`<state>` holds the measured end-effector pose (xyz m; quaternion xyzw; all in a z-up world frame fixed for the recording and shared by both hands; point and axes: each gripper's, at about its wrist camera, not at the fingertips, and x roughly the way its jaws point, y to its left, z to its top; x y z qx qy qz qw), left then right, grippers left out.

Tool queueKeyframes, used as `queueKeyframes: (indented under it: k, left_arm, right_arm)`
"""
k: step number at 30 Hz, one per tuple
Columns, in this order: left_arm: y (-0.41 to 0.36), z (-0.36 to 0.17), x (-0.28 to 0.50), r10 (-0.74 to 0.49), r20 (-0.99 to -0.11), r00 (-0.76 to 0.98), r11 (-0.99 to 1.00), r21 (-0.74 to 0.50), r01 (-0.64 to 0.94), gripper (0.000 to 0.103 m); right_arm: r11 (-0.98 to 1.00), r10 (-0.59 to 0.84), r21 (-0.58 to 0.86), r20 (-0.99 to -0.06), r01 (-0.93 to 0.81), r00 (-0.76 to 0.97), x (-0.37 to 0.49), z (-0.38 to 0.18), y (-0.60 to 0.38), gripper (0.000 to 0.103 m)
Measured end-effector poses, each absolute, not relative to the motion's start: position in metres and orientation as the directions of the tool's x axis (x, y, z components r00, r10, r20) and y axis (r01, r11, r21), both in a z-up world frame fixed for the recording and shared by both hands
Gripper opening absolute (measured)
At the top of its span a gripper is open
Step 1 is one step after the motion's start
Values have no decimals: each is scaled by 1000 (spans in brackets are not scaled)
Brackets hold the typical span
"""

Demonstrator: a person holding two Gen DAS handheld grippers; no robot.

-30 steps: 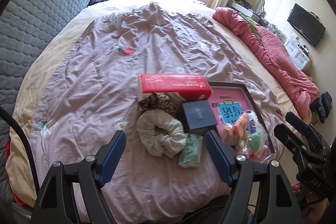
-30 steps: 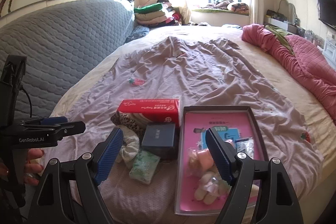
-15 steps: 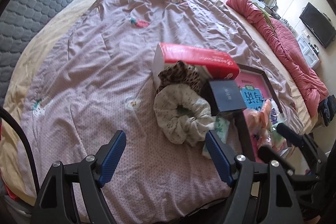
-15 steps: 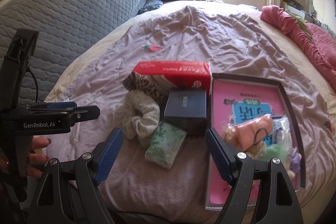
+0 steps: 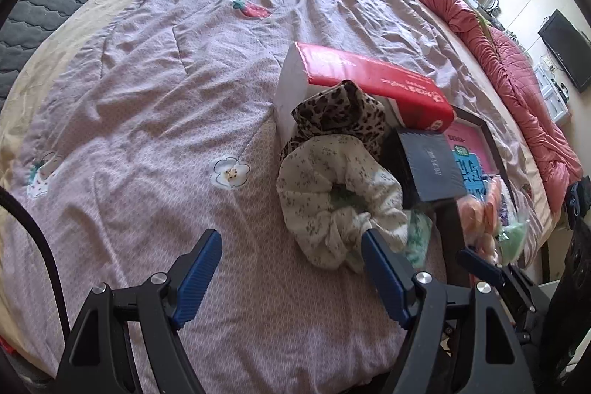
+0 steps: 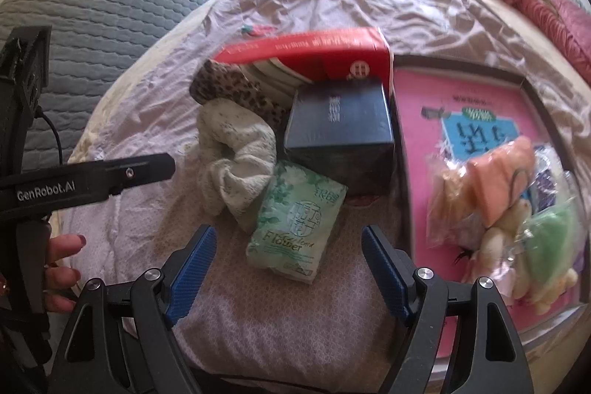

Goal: Organize soft objects
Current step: 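Grasp the floral scrunchie with the left tool while the right grasps the green tissue packet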

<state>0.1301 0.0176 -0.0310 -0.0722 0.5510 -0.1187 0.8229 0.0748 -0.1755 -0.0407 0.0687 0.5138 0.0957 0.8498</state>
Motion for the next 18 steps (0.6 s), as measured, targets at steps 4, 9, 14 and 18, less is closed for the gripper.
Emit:
queueKeyframes:
  k: [4, 9, 14, 18]
  left_arm:
    - [12, -40, 142, -261, -901, 347, 965, -235, 117, 77]
    - [9, -52, 155, -262, -908, 326, 965, -242, 101, 77]
    - [6, -63, 164, -266, -913, 310, 964, -249, 94, 77]
    - [4, -71, 169, -286, -913, 291, 958, -272, 89, 77]
  right_arm:
    - [971, 236, 222, -864, -82, 445, 81, -50, -176, 82]
    - [970, 243, 225, -869, -93, 431, 86, -59, -174, 82]
    - [966, 258, 246, -866, -83, 428, 90, -66, -176, 82]
    - [965, 260, 251, -871, -79, 418, 95, -70, -177, 82]
